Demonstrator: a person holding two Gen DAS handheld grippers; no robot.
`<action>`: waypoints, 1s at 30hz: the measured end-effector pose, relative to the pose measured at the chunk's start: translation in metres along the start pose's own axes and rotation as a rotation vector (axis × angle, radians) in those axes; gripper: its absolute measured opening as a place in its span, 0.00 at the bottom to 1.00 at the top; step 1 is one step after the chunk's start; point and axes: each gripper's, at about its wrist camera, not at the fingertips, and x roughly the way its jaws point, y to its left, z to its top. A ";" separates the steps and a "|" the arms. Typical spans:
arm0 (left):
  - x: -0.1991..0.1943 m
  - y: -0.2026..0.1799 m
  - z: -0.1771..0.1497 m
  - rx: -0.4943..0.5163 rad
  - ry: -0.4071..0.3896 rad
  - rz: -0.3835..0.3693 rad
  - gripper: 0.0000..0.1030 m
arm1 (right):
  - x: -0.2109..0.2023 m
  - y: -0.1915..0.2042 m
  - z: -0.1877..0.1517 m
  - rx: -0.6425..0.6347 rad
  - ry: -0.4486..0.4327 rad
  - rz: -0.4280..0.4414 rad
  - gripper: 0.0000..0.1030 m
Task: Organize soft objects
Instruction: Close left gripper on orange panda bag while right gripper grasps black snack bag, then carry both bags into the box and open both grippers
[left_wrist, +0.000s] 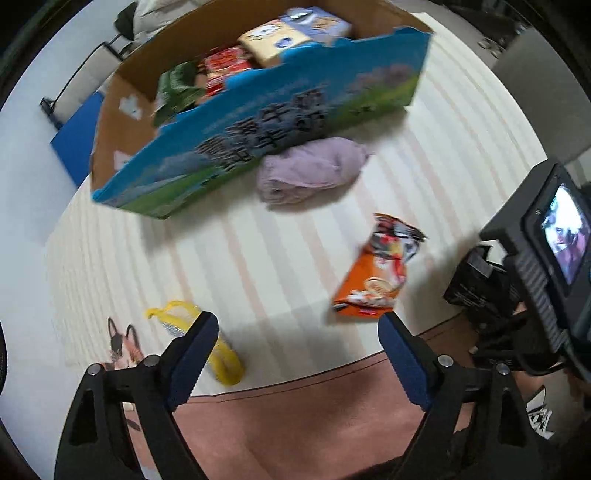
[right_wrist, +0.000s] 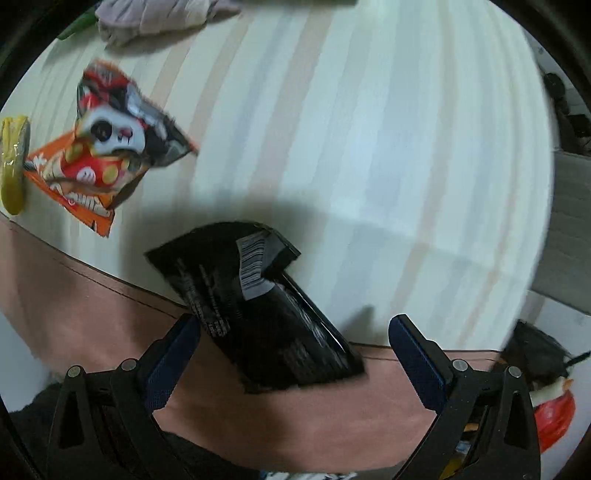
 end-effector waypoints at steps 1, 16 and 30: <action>0.000 -0.004 0.002 0.011 -0.003 -0.004 0.86 | 0.003 -0.001 -0.003 0.020 0.002 0.018 0.79; 0.101 -0.058 0.060 0.038 0.244 -0.086 0.65 | -0.017 -0.080 -0.017 0.434 -0.053 0.302 0.78; 0.088 0.007 0.021 -0.364 0.267 -0.327 0.45 | -0.020 -0.052 0.009 0.398 -0.060 0.133 0.46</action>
